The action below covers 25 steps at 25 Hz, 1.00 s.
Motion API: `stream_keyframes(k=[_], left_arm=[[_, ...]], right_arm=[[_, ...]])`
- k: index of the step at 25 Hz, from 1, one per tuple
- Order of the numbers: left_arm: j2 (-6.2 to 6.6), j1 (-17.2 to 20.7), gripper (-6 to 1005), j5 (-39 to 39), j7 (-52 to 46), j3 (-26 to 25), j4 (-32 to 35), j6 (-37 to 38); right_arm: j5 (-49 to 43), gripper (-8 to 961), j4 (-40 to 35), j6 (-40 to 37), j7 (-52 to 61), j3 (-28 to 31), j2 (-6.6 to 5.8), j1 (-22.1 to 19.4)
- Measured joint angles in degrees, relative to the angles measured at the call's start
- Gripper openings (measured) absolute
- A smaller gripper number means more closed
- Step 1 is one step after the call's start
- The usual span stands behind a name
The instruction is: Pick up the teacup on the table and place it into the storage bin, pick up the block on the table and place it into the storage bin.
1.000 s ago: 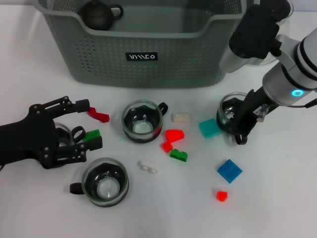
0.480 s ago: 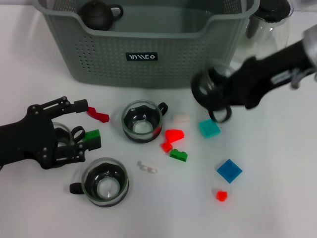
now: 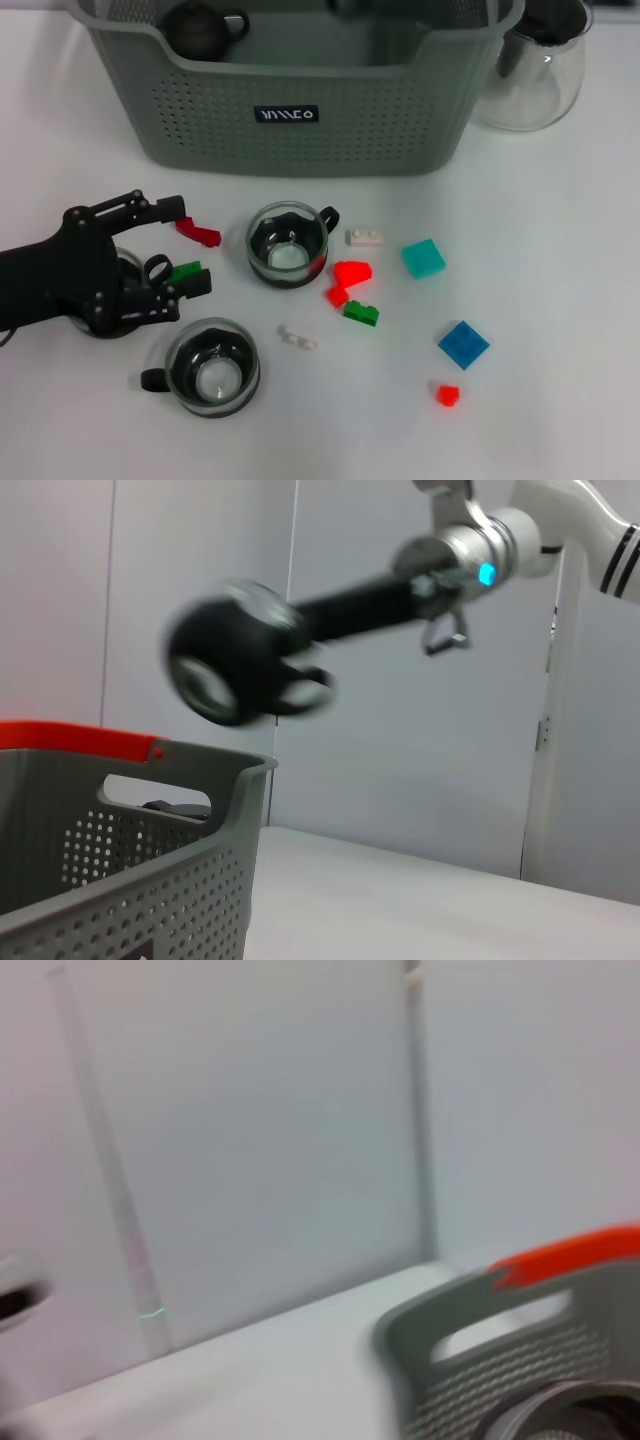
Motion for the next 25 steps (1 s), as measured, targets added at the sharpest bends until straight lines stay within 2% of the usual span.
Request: stream_keyframes(k=[4,7,12,15,20,25], left_arm=[[-0.15,0.0,844,0.0,0.0,0.0,-0.3,0.0],[-0.25,0.0,844,0.0,0.0,0.0,-1.1,-0.3],[-0.36,-0.1,844,0.0,0.0,0.0,-1.7,-1.3],[-0.44,-0.3,844,0.0,0.0,0.0,-2.2,-1.6],[-0.45,-0.3,844,0.0,0.0,0.0,-2.3,-2.2],[-0.45,-0.3,844,0.2,0.0,0.0,-2.4,-2.8]], right_arm=[[-11.1,57,2.9,15.5,8.9,-6.9,-0.03,6.3],[-22.6,57,8.7,22.8,18.6,-10.0,0.02,12.8],[-37.5,57,26.5,30.2,28.7,-10.5,0.00,25.4],[-40.1,58,36.1,34.7,29.1,-9.8,-0.12,29.8],[-41.0,58,43.7,38.7,28.8,-10.7,-0.08,31.5],[-41.3,57,45.3,38.5,28.8,-11.3,-0.12,30.4]])
